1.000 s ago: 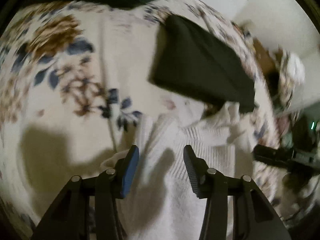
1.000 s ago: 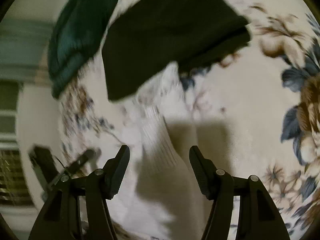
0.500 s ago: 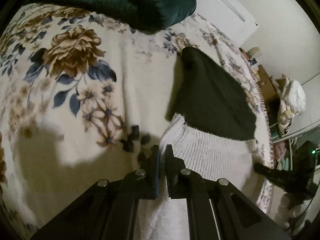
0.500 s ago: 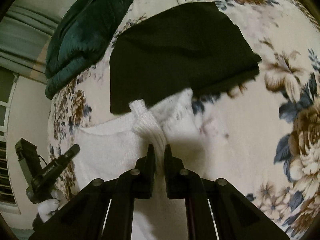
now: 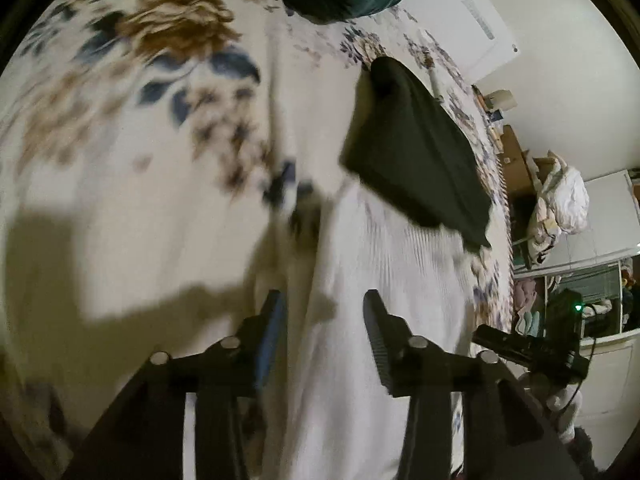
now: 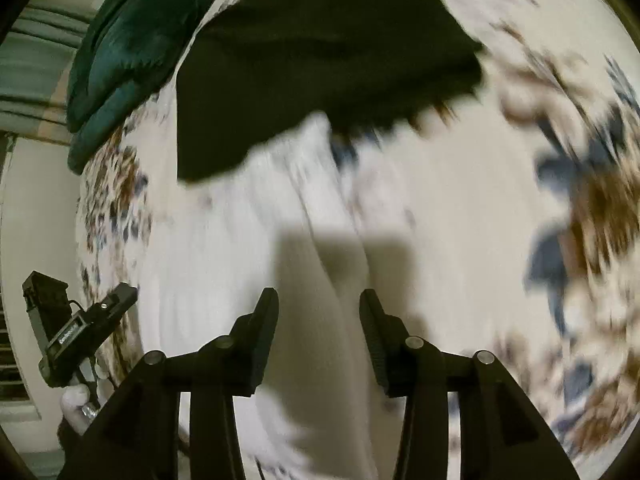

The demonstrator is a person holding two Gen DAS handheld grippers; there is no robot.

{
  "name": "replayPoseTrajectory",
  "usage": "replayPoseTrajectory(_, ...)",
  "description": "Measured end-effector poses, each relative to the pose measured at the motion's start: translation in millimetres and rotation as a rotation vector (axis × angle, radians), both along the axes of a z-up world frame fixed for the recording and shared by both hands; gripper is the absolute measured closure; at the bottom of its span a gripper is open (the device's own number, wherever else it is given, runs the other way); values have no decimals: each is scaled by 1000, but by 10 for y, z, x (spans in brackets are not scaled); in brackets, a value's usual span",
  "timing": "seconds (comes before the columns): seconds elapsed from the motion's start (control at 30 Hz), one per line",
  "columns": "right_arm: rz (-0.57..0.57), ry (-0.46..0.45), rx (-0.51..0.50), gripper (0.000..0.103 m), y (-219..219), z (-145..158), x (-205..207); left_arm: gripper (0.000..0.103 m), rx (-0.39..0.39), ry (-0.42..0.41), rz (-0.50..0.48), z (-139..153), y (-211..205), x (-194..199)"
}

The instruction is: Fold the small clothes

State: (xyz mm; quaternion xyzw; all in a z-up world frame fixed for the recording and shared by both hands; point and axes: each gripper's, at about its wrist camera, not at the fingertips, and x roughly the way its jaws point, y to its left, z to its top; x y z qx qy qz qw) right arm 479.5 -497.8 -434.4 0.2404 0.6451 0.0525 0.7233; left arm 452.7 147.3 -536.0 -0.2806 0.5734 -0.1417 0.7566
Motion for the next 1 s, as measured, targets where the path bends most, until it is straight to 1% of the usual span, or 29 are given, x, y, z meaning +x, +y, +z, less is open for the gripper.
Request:
replayPoseTrajectory(0.1, 10, 58, 39, 58, -14, -101, -496, 64, 12, 18, -33, -29, -34, -436)
replayPoseTrajectory(0.17, 27, 106, 49, 55, 22, -187, -791, 64, 13, 36, -58, -102, -101, -682)
replayPoseTrajectory(0.23, 28, 132, 71, 55, 52, -279, -1019, 64, 24, 47, -62, -165, -161, -808)
replayPoseTrajectory(0.3, 9, 158, 86, 55, 66, -405, -1183, 66, 23, 42, -48, -198, -198, -877)
replayPoseTrajectory(0.33, -8, 171, 103, 55, 72, -479, -1245, 73, 31, 33, -38, -203, -212, -915)
replayPoseTrajectory(0.37, -21, 179, 120, 55, 83, -532, -1292, 83, 33, 25, -34, -197, -213, -926)
replayPoseTrajectory(0.4, -32, 178, 122, 55, 91, -574, -1328, 95, 46, 22, -29, -195, -220, -925)
replayPoseTrajectory(0.43, -36, 170, 122, 56, 104, -594, -1345, 97, 61, 20, -21, -173, -220, -927)
replayPoseTrajectory(0.47, -36, 153, 118, 74, 112, -590, -1365, 97, 69, 15, -15, -163, -204, -933)
replayPoseTrajectory(0.5, -43, 131, 116, 87, 121, -566, -1382, 98, 79, 8, -4, -136, -182, -941)
replayPoseTrajectory(0.53, -55, 129, 104, 94, 109, -532, -1387, 99, 86, 2, -1, -109, -150, -935)
replayPoseTrajectory(0.57, -75, 120, 81, 96, 116, -495, -1391, 99, 104, 3, -4, -109, -111, -923)
replayPoseTrajectory(0.6, -134, 90, 58, 96, 131, -451, -1379, 99, 110, 5, -5, -141, -69, -929)
replayPoseTrajectory(0.67, -168, 97, 2, 97, 90, -422, -1421, 99, 97, 34, -11, -236, 3, -932)
replayPoseTrajectory(0.7, -184, 116, 3, 97, 60, -442, -1433, 98, 93, 43, -17, -249, 1, -942)
replayPoseTrajectory(0.73, -184, 142, 11, 97, 58, -476, -1431, 98, 86, 50, -45, -233, -43, -928)
replayPoseTrajectory(0.77, -153, 164, 10, 96, 118, -501, -1407, 96, 86, 54, -58, -201, -52, -932)
replayPoseTrajectory(0.87, -112, 179, 10, 91, 184, -362, -1247, 93, 88, 50, -71, -27, -85, -823)
replayPoseTrajectory(0.9, -112, 171, 14, 89, 169, -296, -1198, 88, 95, 39, -65, 25, -88, -758)
replayPoseTrajectory(0.93, -114, 143, 10, 80, 142, -199, -1116, 82, 92, 15, -60, 76, -93, -657)
replayPoseTrajectory(0.97, -114, 111, 9, 65, 103, -108, -1012, 78, 83, -7, -62, 92, -105, -563)
replayPoseTrajectory(1.0, -117, 89, 7, 60, 73, -49, -913, 73, 98, -27, -58, 88, -138, -394)
